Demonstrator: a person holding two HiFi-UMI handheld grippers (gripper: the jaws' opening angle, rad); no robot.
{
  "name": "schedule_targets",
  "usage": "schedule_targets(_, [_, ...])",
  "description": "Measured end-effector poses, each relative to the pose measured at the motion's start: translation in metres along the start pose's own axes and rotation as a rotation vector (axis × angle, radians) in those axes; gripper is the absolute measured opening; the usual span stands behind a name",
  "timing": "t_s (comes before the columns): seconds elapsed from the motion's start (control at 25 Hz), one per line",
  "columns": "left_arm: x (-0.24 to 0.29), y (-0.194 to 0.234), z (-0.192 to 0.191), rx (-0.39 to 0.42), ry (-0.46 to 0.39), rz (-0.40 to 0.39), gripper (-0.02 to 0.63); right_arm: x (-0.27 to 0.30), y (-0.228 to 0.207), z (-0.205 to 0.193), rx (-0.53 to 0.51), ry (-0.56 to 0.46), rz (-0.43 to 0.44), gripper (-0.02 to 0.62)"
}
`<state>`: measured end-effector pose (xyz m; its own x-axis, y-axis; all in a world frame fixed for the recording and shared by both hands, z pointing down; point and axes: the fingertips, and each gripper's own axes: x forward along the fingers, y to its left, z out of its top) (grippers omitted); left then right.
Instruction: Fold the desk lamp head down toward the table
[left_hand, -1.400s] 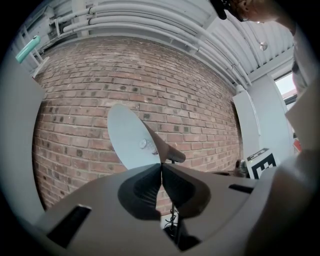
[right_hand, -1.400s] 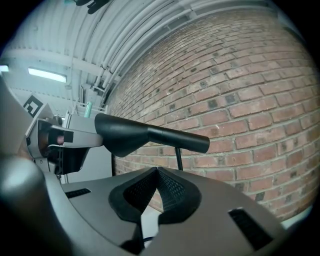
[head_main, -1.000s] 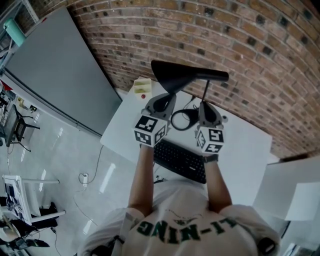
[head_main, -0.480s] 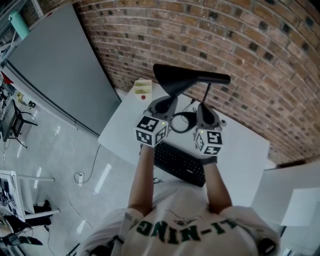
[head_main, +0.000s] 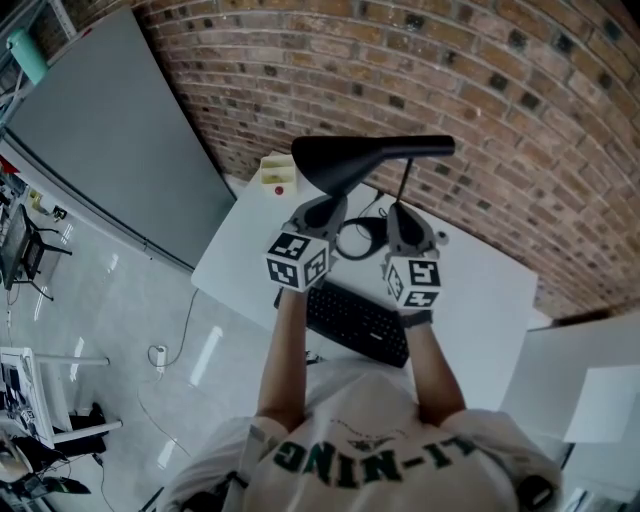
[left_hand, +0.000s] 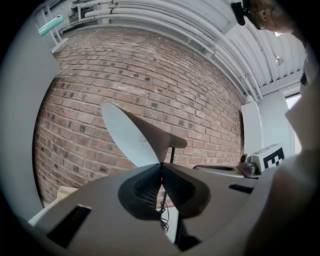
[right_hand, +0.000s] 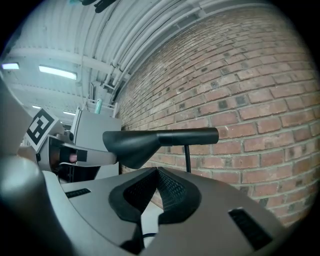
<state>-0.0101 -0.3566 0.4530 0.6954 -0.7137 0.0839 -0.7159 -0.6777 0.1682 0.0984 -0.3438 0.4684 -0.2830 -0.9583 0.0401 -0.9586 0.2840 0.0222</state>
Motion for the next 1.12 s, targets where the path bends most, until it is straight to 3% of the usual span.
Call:
schedule_targets(0.36, [0.008,-0.002,-0.023,-0.084,0.02,-0.018,0.003,-0.005,-0.006,-0.009,-0.01,0.017,0.002,0.003])
schedule_targets(1.12, [0.019,-0.005,-0.046,-0.149,0.042,-0.045,0.003,-0.008,-0.016,-0.024,-0.004,0.05,-0.013,0.003])
